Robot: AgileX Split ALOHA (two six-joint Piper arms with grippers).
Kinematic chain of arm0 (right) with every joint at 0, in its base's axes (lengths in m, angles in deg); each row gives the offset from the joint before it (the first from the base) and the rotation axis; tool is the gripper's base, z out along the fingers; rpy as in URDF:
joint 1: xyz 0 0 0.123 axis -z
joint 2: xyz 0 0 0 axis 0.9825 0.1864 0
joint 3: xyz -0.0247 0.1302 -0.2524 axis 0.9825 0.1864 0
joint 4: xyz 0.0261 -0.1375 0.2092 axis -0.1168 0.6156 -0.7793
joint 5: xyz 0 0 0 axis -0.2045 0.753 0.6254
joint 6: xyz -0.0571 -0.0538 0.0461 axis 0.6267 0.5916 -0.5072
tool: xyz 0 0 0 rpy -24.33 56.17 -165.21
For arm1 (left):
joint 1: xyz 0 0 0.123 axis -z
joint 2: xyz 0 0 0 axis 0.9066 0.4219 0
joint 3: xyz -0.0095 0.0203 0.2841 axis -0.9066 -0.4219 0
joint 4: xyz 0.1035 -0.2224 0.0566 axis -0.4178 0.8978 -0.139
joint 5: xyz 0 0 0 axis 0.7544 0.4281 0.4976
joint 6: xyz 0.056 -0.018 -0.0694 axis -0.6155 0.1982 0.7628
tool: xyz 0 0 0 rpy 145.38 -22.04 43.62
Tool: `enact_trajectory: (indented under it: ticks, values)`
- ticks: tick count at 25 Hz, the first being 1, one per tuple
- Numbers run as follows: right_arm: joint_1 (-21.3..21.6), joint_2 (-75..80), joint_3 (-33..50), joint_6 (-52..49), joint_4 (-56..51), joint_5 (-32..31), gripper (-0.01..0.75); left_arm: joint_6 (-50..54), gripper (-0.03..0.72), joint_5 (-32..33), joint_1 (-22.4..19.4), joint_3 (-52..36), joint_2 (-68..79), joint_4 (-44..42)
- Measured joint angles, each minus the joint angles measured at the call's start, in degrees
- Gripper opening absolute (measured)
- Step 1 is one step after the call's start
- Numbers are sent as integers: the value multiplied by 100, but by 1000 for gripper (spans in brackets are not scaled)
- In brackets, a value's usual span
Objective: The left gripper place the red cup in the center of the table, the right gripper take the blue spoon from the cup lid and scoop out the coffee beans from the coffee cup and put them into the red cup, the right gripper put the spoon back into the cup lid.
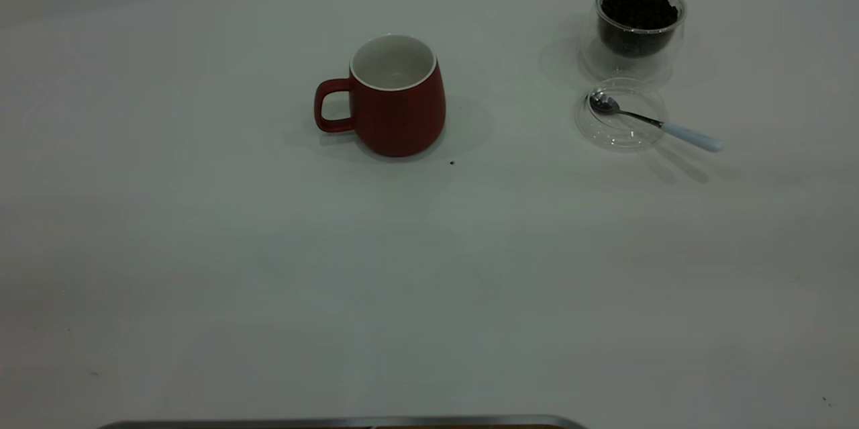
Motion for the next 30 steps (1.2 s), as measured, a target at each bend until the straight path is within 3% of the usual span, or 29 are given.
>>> enact_trajectory:
  ticks: [9, 16, 30]
  values:
    - [52, -579, 0, 0, 0, -40, 591, 0, 534, 0, 0, 0, 0, 0]
    - [731, -579, 0, 5, 0, -40, 591, 0, 534, 0, 0, 0, 0, 0]
    - [727, -579, 0, 9, 0, -40, 591, 7, 534, 0, 0, 0, 0, 0]
